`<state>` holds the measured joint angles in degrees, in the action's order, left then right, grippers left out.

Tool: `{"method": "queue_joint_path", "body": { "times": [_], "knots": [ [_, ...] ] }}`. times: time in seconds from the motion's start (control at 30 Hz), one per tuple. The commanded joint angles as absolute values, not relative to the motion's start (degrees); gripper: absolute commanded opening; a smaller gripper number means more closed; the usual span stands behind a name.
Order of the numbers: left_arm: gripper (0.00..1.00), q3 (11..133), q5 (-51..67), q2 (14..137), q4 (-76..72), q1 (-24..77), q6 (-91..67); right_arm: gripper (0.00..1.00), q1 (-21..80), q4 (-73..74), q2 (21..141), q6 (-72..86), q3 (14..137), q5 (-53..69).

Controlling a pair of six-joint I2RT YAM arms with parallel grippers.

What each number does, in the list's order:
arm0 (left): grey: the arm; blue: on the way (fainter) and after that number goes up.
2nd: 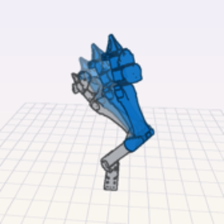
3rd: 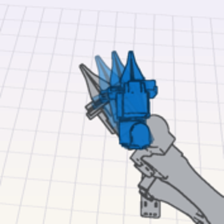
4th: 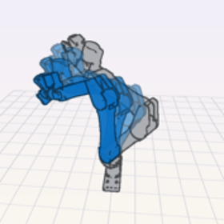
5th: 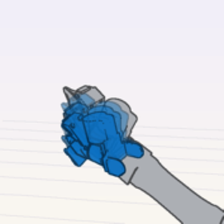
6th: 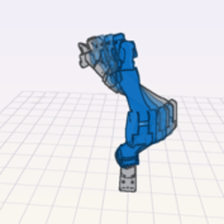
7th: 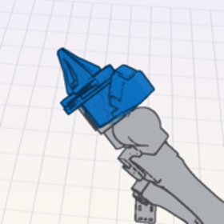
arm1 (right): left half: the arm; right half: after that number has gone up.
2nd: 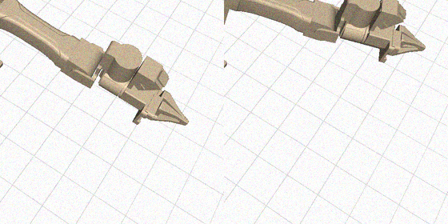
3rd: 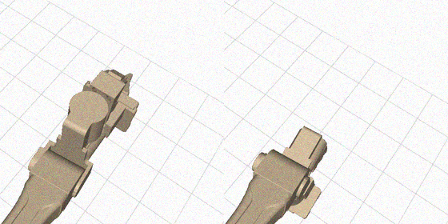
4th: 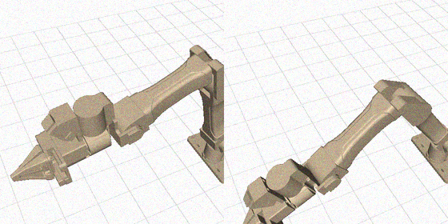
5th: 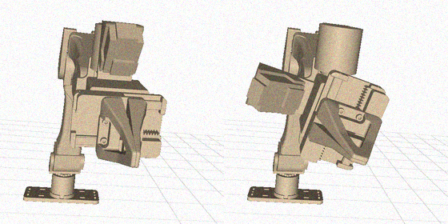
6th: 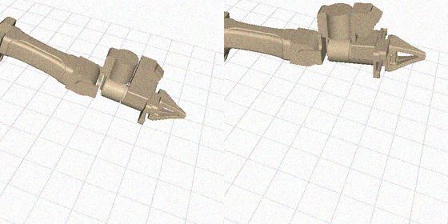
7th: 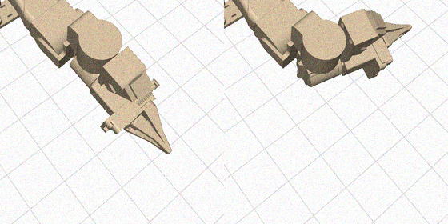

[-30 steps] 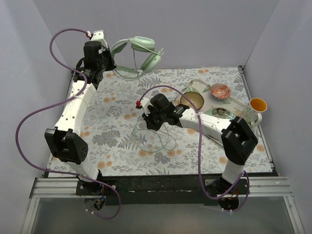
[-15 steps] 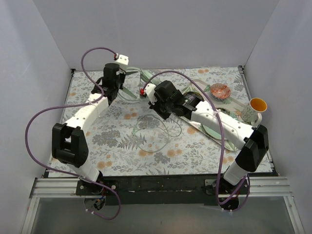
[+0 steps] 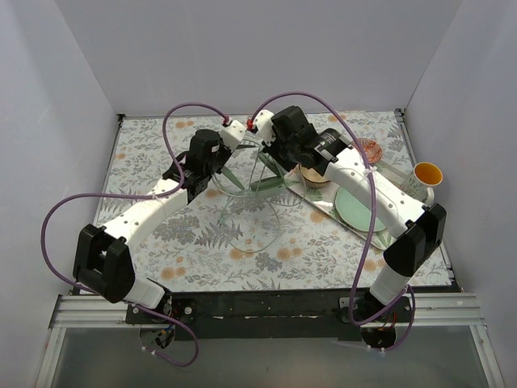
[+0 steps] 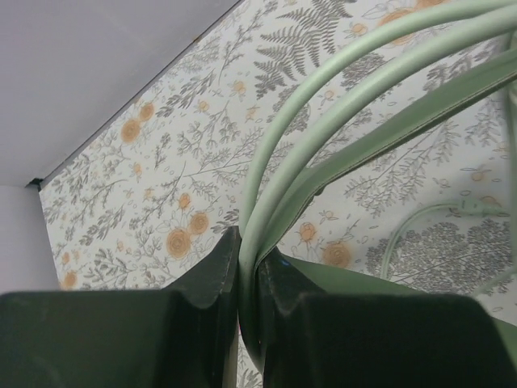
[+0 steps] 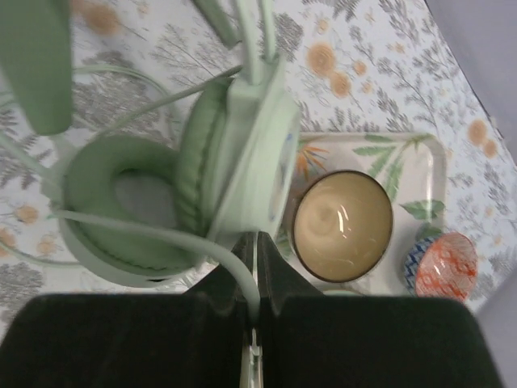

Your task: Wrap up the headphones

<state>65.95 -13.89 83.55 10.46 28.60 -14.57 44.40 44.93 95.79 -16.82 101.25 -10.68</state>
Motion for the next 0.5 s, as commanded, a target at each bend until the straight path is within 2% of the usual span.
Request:
{"method": "queue_joint_path", "body": {
  "times": [0.0, 0.03, 0.1, 0.13, 0.2, 0.4, 0.47],
  "knots": [
    [0.0, 64.42, -11.86, 80.86, 14.14, 32.69, -10.37, 0.04, 43.24, 35.26, 95.71, -20.74, 105.03, -21.52],
    [0.0, 64.51, -12.56, 81.12, 14.41, 33.13, -10.2, 0.09, 43.24, 34.03, 95.89, -21.35, 104.68, -25.01],
    [0.0, 64.86, -12.74, 81.21, 15.2, 33.92, -10.46, 0.1, 43.16, 28.95, 95.63, -24.68, 102.41, -27.94],
    [0.0, 65.21, -11.87, 81.21, 15.73, 34.1, -10.98, 0.15, 43.07, 27.0, 95.28, -25.83, 101.44, -29.43],
    [0.0, 67.13, -9.42, 81.21, 18.7, 34.1, -12.39, 0.16, 41.93, 24.88, 95.19, -27.07, 99.68, -27.87],
    [0.0, 70.48, -0.19, 80.95, 25.39, 34.1, -19.59, 0.18, 35.87, 24.0, 96.24, -22.51, 97.83, -13.91],
    [0.0, 71.71, 2.63, 80.77, 26.71, 34.1, -21.78, 0.18, 34.37, 23.12, 96.5, -20.75, 96.86, -5.12]
  ]
}}
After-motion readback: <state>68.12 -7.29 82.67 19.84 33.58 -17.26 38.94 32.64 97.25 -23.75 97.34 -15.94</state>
